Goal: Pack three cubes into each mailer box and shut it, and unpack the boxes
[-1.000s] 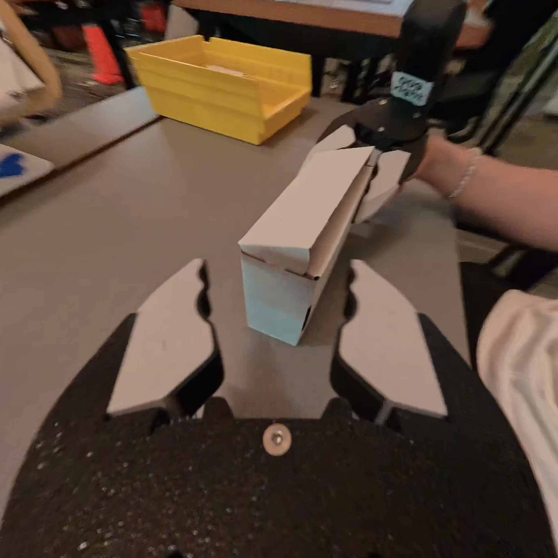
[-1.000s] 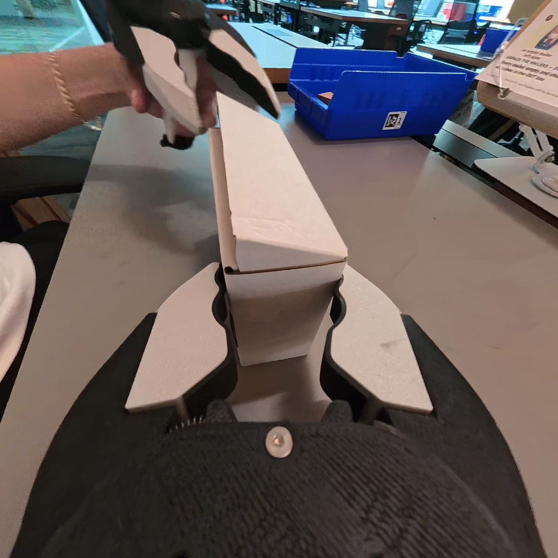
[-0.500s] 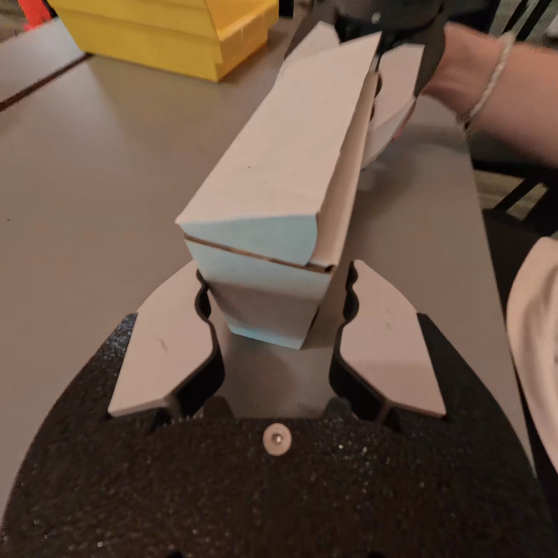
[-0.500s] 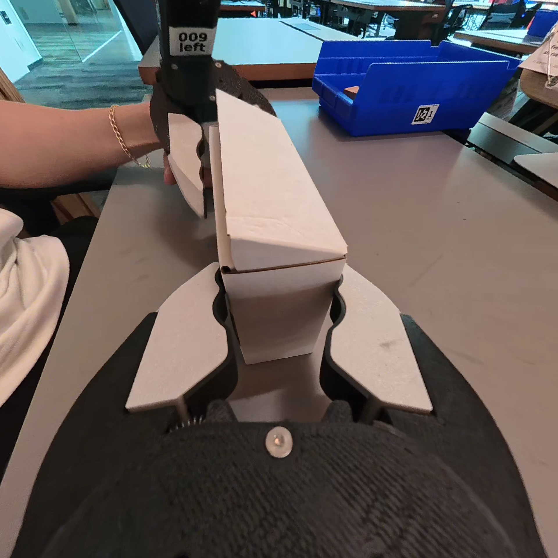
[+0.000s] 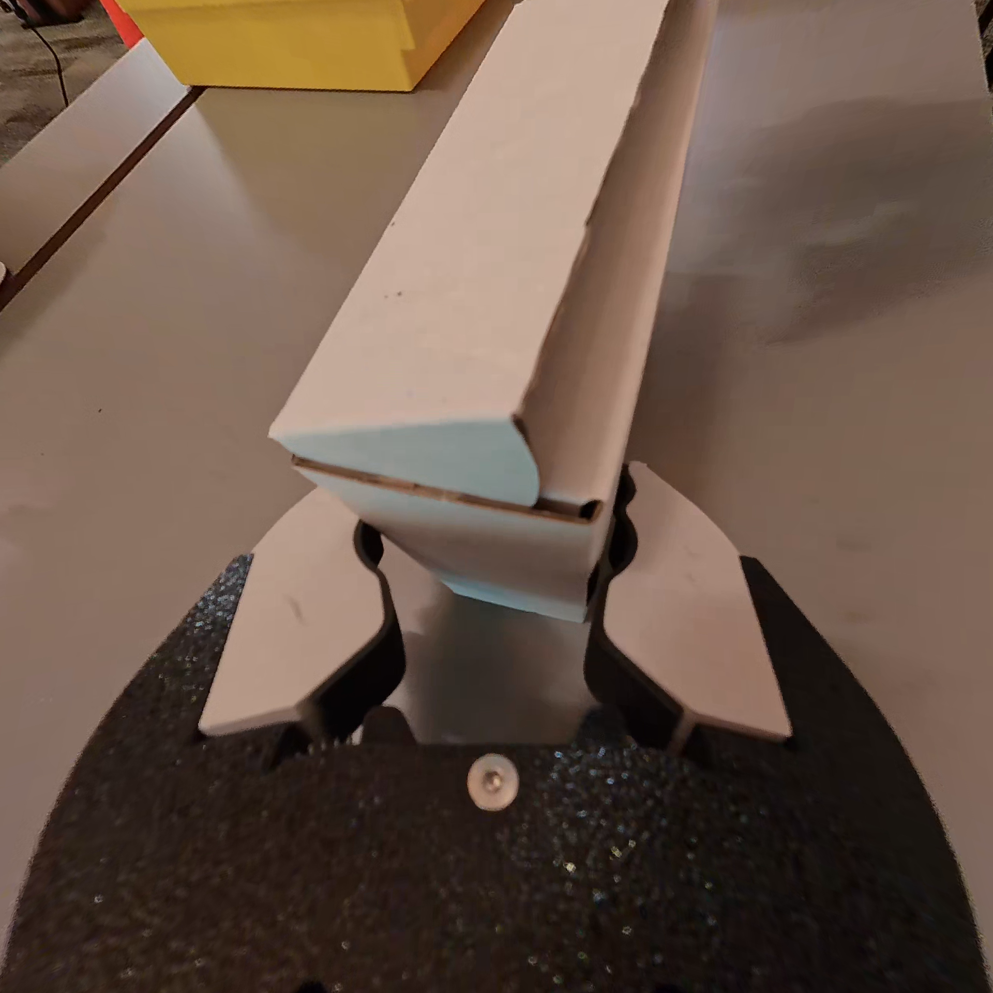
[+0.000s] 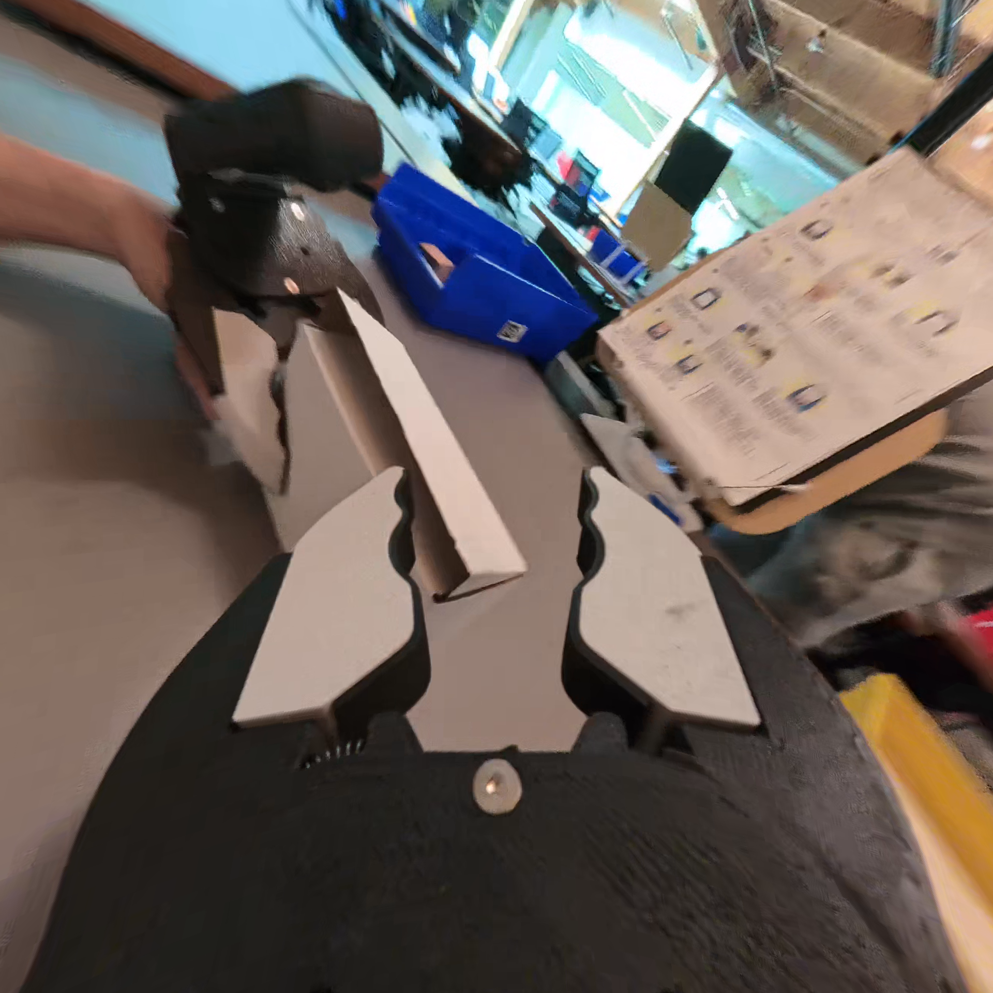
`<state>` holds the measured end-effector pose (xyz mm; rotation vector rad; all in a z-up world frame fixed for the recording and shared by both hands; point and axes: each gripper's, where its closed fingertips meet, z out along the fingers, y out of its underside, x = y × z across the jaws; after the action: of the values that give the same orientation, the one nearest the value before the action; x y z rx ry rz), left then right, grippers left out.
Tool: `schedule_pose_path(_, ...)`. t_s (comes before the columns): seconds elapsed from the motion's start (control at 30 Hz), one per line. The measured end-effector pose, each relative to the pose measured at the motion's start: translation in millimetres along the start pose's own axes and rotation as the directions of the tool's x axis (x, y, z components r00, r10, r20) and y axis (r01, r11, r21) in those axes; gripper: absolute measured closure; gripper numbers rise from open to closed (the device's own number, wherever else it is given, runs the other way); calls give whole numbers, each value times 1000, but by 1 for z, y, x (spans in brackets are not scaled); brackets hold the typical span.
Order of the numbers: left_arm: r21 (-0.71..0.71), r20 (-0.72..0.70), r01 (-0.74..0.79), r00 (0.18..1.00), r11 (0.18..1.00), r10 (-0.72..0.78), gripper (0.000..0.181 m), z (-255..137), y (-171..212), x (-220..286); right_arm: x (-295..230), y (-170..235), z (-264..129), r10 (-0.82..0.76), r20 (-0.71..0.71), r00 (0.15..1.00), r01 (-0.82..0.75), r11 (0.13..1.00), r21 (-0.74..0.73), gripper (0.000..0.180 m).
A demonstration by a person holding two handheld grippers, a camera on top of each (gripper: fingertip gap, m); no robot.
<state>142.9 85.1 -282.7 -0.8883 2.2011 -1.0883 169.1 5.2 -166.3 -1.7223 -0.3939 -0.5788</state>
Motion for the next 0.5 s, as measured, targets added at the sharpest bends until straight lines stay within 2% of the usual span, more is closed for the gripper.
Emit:
schedule_pose_path(0.03, 0, 0, -1, 1000, 1000, 1, 98, 0, 0, 0, 1, 1, 2, -93, -12, 996, 92, 994, -60, 120)
schedule_pose_path(0.1, 0, 5, -2, 1000, 1000, 2, 98, 0, 0, 0, -6, 14, 9, -264, 58, 963, 271, 944, -190, 120)
schedule_pose_path(0.17, 3, 10, -11, 1000, 1000, 11, 98, 0, 0, 0, -6, 12, 17, -347, 65, 935, 353, 915, -193, 128)
schedule_pose_path(0.2, 5, 15, -16, 1000, 1000, 16, 98, 0, -1, 0, -8, 10, 20, -371, 80, 925, 379, 906, -188, 138)
schedule_pose_path(0.33, 8, 21, -20, 1000, 1000, 20, 99, -1, -1, -1, -15, 14, 27, -490, 199, 849, 526, 818, -232, 157)
schedule_pose_path(0.4, 9, 25, -28, 999, 1000, 28, 101, -1, -1, 0, -16, 23, 27, -472, 275, 837, 541, 786, -298, 174)
schedule_pose_path(0.5, 13, 29, -39, 999, 999, 38, 101, -1, -1, 0, -15, 20, 26, -326, 307, 894, 420, 849, -320, 173)
